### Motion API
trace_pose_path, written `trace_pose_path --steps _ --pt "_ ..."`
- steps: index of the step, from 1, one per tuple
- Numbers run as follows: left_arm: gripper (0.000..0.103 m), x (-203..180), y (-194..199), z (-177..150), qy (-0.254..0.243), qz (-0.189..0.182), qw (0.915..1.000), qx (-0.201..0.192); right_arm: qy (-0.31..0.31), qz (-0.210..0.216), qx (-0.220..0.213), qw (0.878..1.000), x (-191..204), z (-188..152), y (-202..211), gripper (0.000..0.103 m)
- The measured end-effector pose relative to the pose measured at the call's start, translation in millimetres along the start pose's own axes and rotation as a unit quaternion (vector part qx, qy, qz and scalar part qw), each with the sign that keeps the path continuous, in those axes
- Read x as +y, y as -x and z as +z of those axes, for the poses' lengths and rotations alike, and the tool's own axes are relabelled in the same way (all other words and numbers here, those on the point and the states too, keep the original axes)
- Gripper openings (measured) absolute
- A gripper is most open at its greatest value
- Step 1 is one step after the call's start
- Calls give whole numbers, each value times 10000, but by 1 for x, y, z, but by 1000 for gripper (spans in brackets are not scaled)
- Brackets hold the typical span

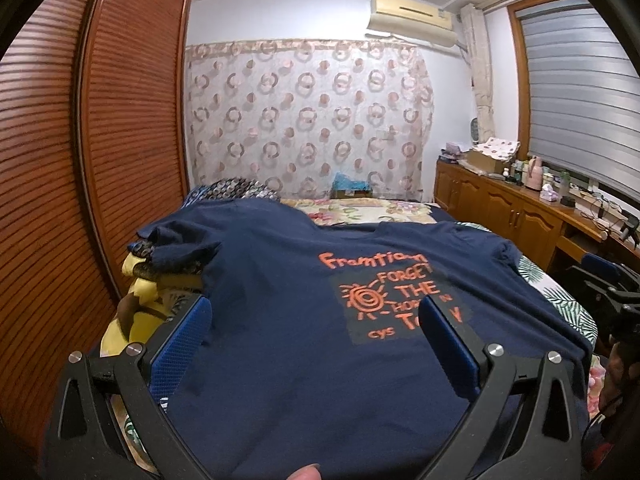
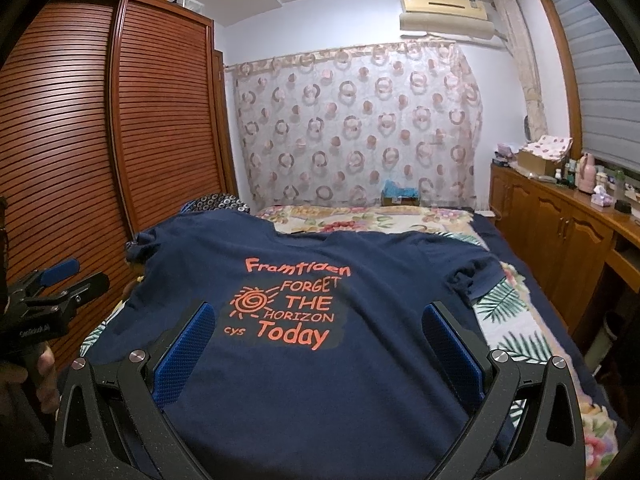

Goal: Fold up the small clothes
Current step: 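Grasp the navy T-shirt's side edge beside the folded stack with the left gripper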

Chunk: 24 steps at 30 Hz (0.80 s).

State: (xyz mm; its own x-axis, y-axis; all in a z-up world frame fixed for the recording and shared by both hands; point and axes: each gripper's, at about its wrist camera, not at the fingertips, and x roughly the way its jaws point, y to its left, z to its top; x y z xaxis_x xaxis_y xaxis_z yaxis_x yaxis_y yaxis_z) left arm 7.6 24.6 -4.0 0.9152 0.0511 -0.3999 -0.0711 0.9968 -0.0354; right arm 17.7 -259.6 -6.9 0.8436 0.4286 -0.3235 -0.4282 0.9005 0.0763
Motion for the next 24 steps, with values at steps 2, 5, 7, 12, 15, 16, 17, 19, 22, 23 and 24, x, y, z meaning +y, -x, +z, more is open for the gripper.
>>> trace_pose_path --steps 2,5,7,12,15,16,17,19,22,23,24 --pt "103 8 -5 -4 56 9 10000 54 2 73 65 10000 -1 0 -6 103" --pt "103 23 -14 -10 169 5 9997 164 76 105 191 9997 -2 -2 -19 103" --pt "103 31 -17 -13 202 76 9996 199 123 133 277 9995 -2 -3 -27 103" --pt "103 52 -26 -19 277 149 9991 291 215 252 408 9986 1 -2 -40 103" --pt "103 66 -31 -18 306 113 9990 295 336 354 528 9974 2 -2 -52 103" --pt "103 70 -32 -17 297 117 9991 280 386 331 555 9972 3 -1 -57 103" --pt "103 76 -34 -16 276 188 9991 278 427 293 609 9968 2 -1 -62 103" --pt "103 87 -43 -11 236 318 9985 367 438 305 711 9960 -1 1 -70 103" --pt "103 101 -53 -3 218 325 9981 478 372 363 798 9955 -4 9 -81 103" --pt "103 106 -57 1 212 336 9979 520 350 388 816 9953 -5 12 -84 103" --pt "103 111 -62 4 215 347 9976 567 332 416 829 9951 -7 15 -87 103"
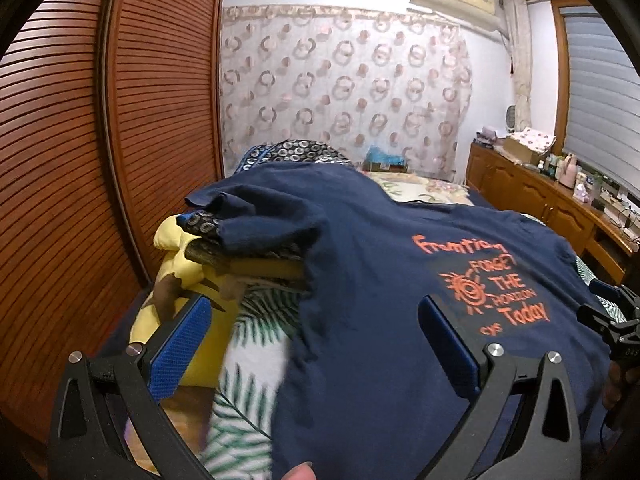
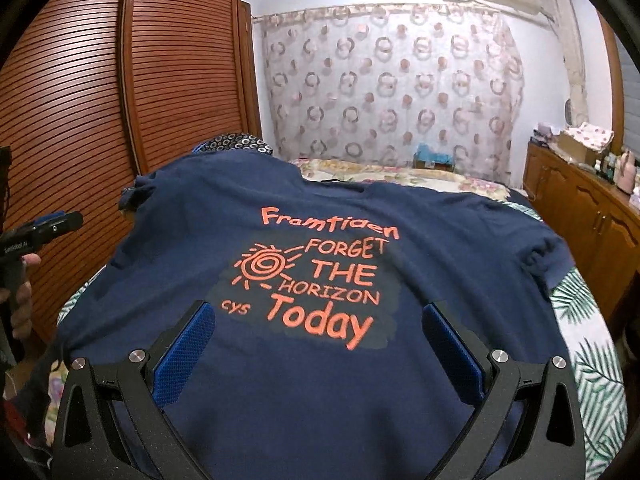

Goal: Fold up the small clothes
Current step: 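Grasp the navy T-shirt's side edge beside the folded stack with the left gripper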

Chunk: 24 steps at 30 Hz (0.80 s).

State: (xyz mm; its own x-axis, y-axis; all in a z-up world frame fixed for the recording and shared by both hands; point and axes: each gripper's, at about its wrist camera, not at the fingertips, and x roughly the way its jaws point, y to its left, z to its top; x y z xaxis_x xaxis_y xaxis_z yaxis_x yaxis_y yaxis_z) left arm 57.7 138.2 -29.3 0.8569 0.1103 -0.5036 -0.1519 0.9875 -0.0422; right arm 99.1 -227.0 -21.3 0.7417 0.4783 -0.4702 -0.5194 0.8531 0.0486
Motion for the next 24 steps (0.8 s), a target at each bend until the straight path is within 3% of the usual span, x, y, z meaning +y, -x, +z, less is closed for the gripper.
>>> trace_pose_path --steps 9,14,18,21,24 --pt "103 34 -42 29 254 -241 9985 424 120 121 -122 9998 6 11 -20 103" --pt "84 51 -62 44 550 -295 9966 544 273 187 214 9992 9 12 -37 103" --pt "79 67 -83 52 879 -221 9933 715 361 179 414 9983 6 18 -45 103" --pt "75 80 -102 48 1151 -182 9885 967 421 108 400 9983 8 20 -43 103" --pt "63 86 -113 39 1400 -277 9830 1152 514 73 351 9980 16 18 -42 103"
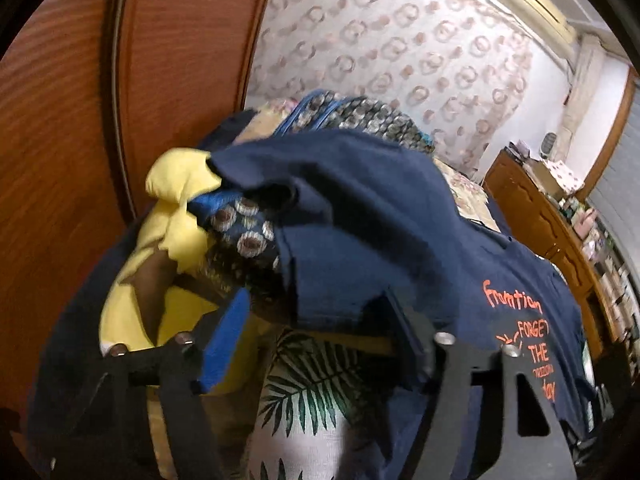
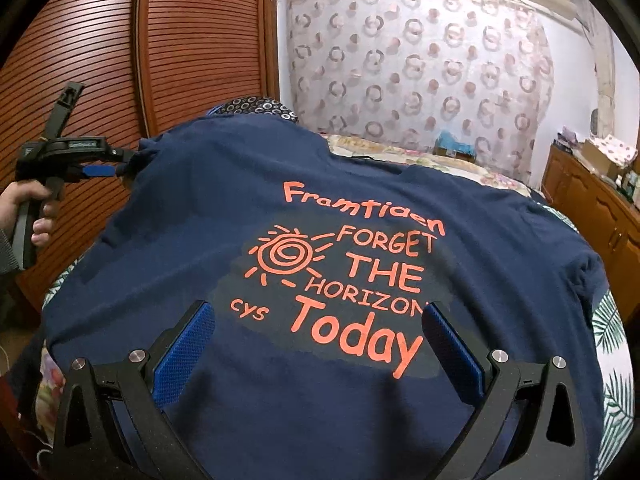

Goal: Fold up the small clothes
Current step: 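Grasp the navy T-shirt's side edge beside the folded stack with the left gripper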

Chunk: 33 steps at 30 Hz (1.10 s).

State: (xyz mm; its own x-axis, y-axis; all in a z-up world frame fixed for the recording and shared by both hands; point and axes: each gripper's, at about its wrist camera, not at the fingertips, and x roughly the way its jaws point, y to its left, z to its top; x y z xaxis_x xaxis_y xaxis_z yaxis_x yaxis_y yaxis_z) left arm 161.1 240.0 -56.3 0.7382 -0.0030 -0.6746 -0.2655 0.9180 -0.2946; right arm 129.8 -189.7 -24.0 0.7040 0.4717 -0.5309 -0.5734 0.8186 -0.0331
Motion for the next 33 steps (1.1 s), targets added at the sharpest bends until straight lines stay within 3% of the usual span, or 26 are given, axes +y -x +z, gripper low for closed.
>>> trace_pose_path --steps 3,8,13,23,25,27,28,29,31,33 --pt "53 -1 -1 -7 -7 -135 9999 7 17 -1 -43 10000 3 -1 1 103" --pt "23 -8 4 -6 -208 -124 9997 -68 -70 5 -60 10000 3 -2 -2 103" --pt "6 -21 28 2 -522 26 9973 -511 -118 21 -57 9999 2 -1 -3 103" --pt "4 -57 47 23 -983 -4 9918 -812 -131 35 -6 9999 1 -2 -5 103" --pt "6 -54 54 24 -950 254 9904 -972 -130 33 -3 9999 2 -2 -5 103" --pt "28 -44 58 26 -792 361 9913 -987 -113 42 -5 9999 2 -2 -6 103" --pt "49 -36 57 27 -702 303 9927 -928 -107 43 -6 9999 1 -1 -6 103" --pt "62 -29 54 28 -651 262 9938 -864 -103 40 -10 9999 2 -1 -6 103" --pt "70 -18 45 25 -600 189 9958 -665 -95 27 -19 9999 2 -2 -6 103" --pt "70 -10 32 19 -516 215 9974 -447 -86 28 -14 10000 2 -2 -6 103"
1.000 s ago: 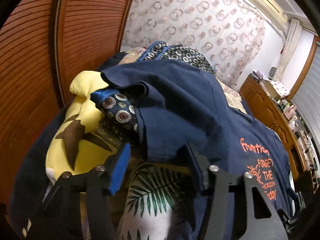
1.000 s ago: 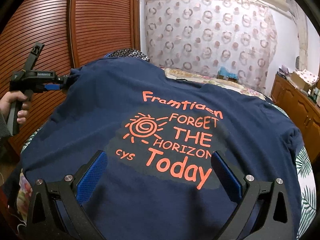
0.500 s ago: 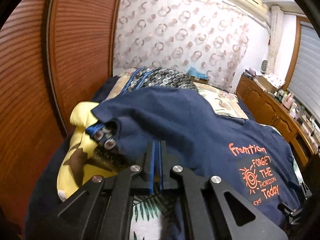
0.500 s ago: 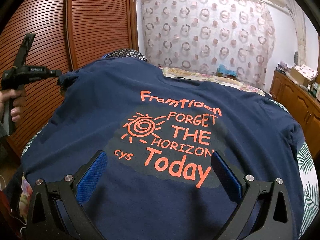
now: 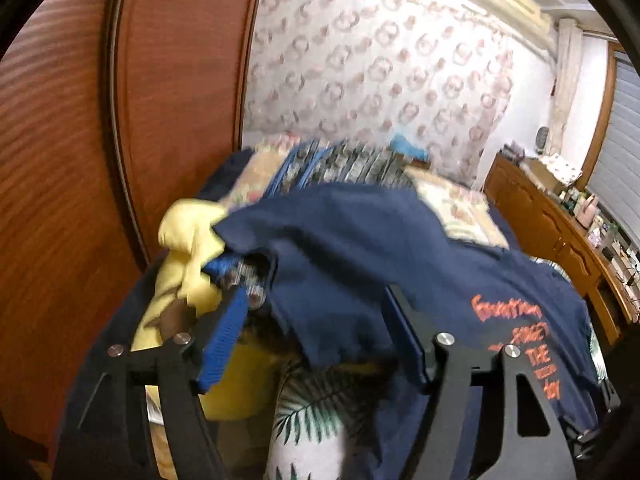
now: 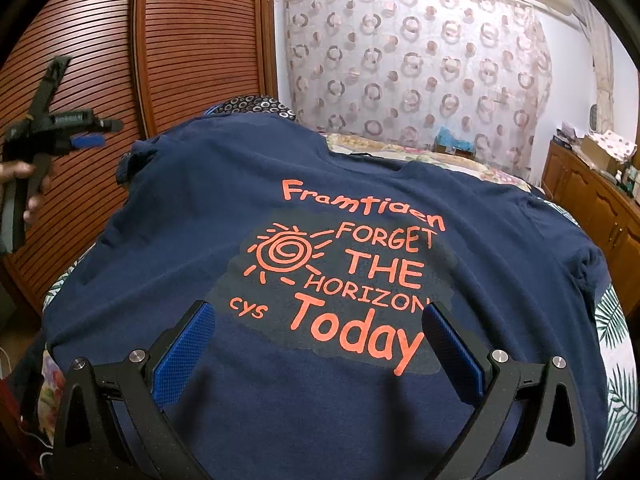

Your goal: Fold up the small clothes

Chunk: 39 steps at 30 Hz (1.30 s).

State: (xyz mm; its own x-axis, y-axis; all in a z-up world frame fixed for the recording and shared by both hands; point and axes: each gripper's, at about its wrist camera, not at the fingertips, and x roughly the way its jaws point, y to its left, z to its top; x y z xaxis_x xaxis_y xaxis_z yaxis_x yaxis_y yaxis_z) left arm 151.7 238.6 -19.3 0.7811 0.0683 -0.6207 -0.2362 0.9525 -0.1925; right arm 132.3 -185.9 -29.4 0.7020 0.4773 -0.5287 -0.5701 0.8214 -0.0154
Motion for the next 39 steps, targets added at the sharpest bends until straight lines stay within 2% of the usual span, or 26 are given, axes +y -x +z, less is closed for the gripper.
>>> trace_pose_path --steps 2,4,6,8,10,13,17,21,26,28,34,36,38,39 --pt "70 4 -12 -11 67 -45 9999 151 -4 9 7 10000 0 0 0 103" --pt "67 7 -24 -20 182 -252 9990 306 -16 19 16 10000 -1 0 0 103" --pt "52 6 -31 -25 246 -454 9978 416 -16 26 22 10000 -1 0 -1 103" --pt "7 2 -31 -26 230 -560 9973 413 -4 33 36 10000 -1 0 -1 103" --pt "5 -8 -22 -22 36 -483 9984 292 0 34 44 10000 -1 0 -2 103" --pt "4 -31 5 -15 -383 -307 9987 -150 1 36 40 10000 -1 0 -1 103" --pt "4 -65 23 7 -836 -441 9946 -435 0 47 60 10000 -1 0 -3 103" --pt "4 -122 25 20 -1328 -818 9870 -383 -44 68 67 9999 -3 0 -4 103" --pt "4 -183 16 0 -1975 -1208 9728 -2 -102 88 48 9999 -6 -1 -2 103" --pt "6 -189 14 -11 -2078 -1252 9701 105 -137 112 49 9998 -8 -1 -3 103" --pt "51 -160 19 -38 -1978 -1157 9731 237 -213 169 50 9996 -13 -1 -4 103" --pt "59 -148 19 -41 -1925 -1125 9745 270 -230 171 57 9996 -13 -1 -4 103" --pt "74 -134 21 -48 -1800 -1132 9767 302 -250 177 79 9995 -15 -1 -5 103" --pt "75 -127 22 -51 -1741 -1126 9778 301 -272 183 95 9994 -16 -1 -6 103"
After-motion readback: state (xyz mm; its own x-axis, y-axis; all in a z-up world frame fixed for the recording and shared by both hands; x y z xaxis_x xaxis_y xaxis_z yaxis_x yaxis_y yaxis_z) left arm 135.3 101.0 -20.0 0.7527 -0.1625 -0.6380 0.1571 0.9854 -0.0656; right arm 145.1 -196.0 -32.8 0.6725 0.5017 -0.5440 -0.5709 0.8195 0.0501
